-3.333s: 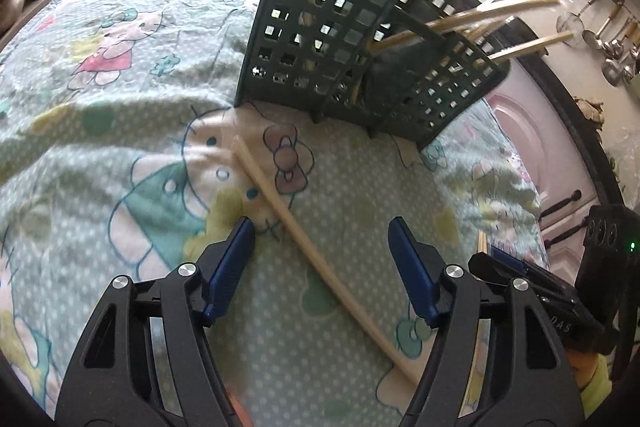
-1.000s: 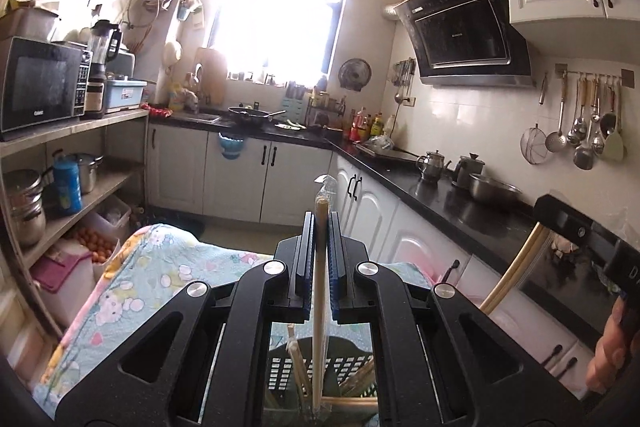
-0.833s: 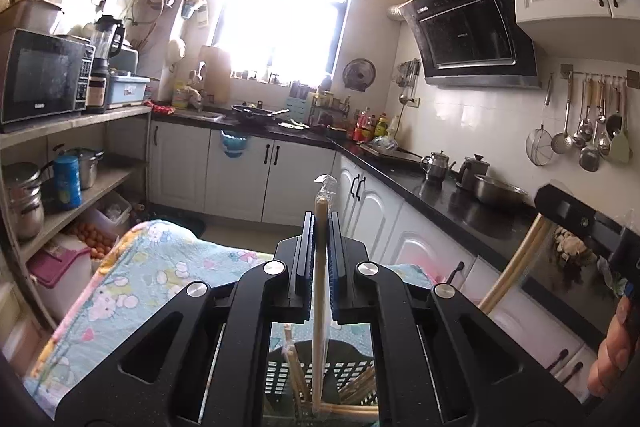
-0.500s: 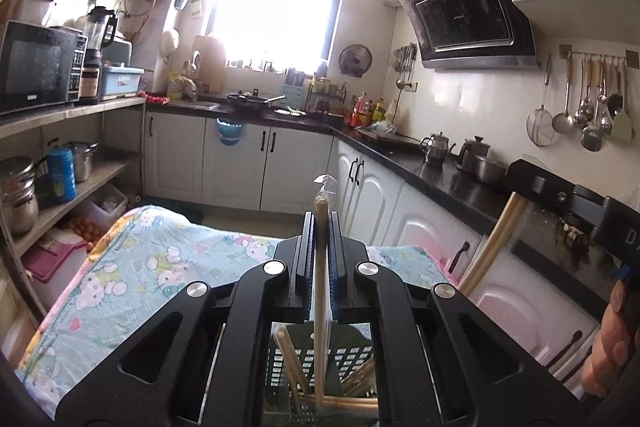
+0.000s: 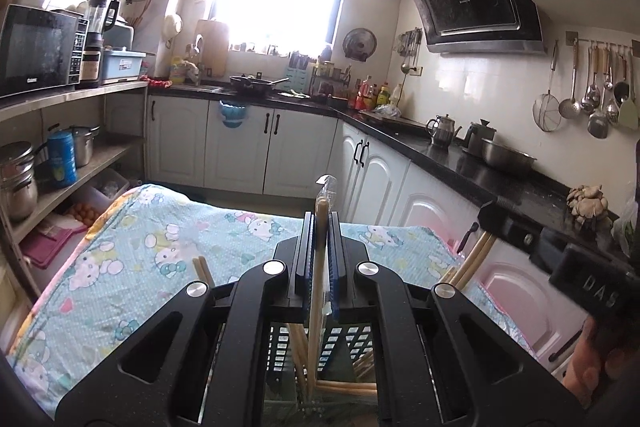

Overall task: Organize utensils
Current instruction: 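Lower the chopsticks into the green caddy and open the left gripper, then withdraw the left gripper back from the caddy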

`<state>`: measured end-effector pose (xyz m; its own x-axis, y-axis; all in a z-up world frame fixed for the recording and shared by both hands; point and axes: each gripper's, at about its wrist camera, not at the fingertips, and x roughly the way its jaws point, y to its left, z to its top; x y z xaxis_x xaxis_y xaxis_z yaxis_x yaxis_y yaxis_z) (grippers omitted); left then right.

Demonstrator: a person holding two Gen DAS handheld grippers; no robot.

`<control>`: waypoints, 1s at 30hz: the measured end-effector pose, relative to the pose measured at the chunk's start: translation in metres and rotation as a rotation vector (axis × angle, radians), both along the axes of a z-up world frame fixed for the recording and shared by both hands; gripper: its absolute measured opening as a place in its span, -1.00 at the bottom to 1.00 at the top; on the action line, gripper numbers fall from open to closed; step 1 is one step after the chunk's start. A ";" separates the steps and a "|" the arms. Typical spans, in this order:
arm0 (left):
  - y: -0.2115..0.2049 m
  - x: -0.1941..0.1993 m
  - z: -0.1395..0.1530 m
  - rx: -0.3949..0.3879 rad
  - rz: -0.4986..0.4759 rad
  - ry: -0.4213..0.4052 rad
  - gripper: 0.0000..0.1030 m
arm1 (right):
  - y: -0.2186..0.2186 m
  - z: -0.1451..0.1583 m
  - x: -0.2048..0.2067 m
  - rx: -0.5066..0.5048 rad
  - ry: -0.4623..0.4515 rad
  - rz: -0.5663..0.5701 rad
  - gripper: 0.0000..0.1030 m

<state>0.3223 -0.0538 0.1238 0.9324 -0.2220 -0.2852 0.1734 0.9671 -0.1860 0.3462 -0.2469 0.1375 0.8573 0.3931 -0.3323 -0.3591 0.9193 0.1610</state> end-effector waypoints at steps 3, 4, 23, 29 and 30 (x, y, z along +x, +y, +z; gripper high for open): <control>-0.001 0.000 -0.006 0.014 -0.001 0.005 -0.97 | 0.002 -0.011 0.000 -0.010 0.030 0.003 -0.89; -0.001 0.001 -0.008 0.017 0.001 0.008 -0.97 | 0.003 -0.013 0.001 -0.012 0.039 0.005 -0.89; 0.004 -0.011 -0.019 0.032 -0.001 0.045 -0.76 | -0.010 -0.026 -0.015 -0.018 0.127 0.010 -0.84; 0.001 -0.019 -0.018 0.053 -0.021 0.066 -0.48 | -0.018 -0.021 -0.025 -0.018 0.127 0.002 -0.58; 0.001 -0.021 -0.018 0.054 -0.024 0.069 -0.43 | -0.020 -0.020 -0.026 -0.016 0.128 0.001 -0.53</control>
